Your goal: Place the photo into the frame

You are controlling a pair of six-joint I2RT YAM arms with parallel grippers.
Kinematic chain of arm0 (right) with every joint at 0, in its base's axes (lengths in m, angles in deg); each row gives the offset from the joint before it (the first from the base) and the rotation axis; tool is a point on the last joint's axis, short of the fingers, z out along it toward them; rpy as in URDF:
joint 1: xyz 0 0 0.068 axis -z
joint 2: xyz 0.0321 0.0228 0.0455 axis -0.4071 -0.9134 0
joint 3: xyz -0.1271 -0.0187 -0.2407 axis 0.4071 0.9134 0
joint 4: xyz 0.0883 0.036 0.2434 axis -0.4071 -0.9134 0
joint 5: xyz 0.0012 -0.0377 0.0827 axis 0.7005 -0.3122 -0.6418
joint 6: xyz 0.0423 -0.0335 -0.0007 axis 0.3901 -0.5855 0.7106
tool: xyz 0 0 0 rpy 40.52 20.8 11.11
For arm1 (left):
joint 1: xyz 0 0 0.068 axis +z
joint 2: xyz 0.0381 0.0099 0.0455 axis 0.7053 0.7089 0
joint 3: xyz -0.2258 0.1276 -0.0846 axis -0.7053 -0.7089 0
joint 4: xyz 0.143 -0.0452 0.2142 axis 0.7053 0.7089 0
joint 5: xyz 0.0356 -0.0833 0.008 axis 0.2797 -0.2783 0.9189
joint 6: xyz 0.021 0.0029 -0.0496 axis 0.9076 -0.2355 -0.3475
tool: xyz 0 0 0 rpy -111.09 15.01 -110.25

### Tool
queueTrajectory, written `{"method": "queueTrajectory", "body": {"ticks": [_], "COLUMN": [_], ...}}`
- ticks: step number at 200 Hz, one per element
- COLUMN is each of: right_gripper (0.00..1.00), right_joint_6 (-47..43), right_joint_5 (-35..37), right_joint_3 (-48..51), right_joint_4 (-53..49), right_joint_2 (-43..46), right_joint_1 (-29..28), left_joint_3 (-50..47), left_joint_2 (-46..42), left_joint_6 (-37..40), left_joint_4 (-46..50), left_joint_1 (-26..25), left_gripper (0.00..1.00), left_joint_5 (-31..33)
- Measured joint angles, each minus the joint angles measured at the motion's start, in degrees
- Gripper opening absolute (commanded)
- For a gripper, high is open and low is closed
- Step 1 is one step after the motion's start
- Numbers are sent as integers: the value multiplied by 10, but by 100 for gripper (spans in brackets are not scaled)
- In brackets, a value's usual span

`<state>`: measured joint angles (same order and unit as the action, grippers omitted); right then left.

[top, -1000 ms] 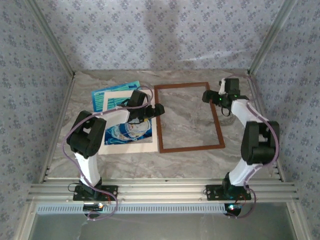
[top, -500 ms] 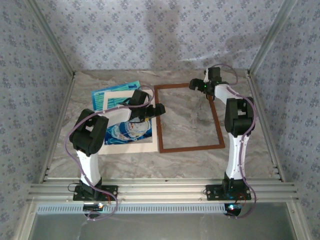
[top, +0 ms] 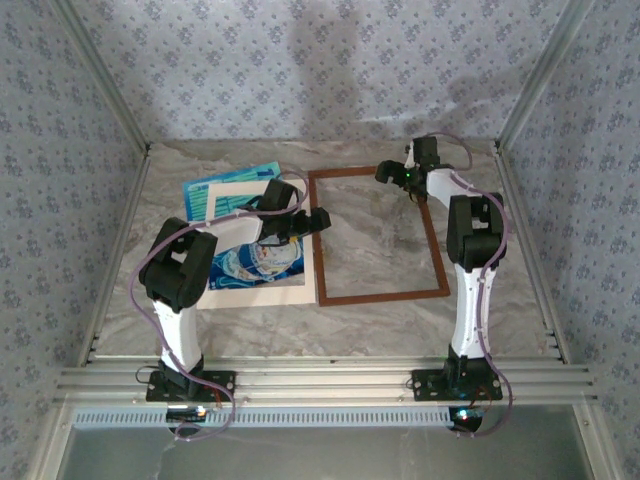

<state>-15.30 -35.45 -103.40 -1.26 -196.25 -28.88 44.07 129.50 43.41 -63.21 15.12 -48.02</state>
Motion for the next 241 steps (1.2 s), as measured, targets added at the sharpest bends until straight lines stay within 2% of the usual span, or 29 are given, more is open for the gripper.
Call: {"method": "queueTrajectory", "body": {"ticks": [52,136,201,216,241], "right_gripper": [100,100,100,95,80], "right_joint_6": [-3,-43,-43,-35,-11], "right_joint_5": [5,63,76,76,76], "right_joint_3": [23,200,306,325,344], "right_joint_4": [-8,-25,-34,-38,-39], "right_joint_2": [30,304,405,421,428], "right_joint_1": [1,5,-12,-38,-108], "left_joint_3": [5,73,104,98,42], "left_joint_2": [3,63,81,72,13], "left_joint_6": [0,0,7,16,28], "left_joint_4": [0,-3,10,22,38], "left_joint_1": [0,-14,-24,-18,9], "left_gripper": [99,99,98,98,98], "left_joint_5": [-2,-26,-33,-26,-7]}}
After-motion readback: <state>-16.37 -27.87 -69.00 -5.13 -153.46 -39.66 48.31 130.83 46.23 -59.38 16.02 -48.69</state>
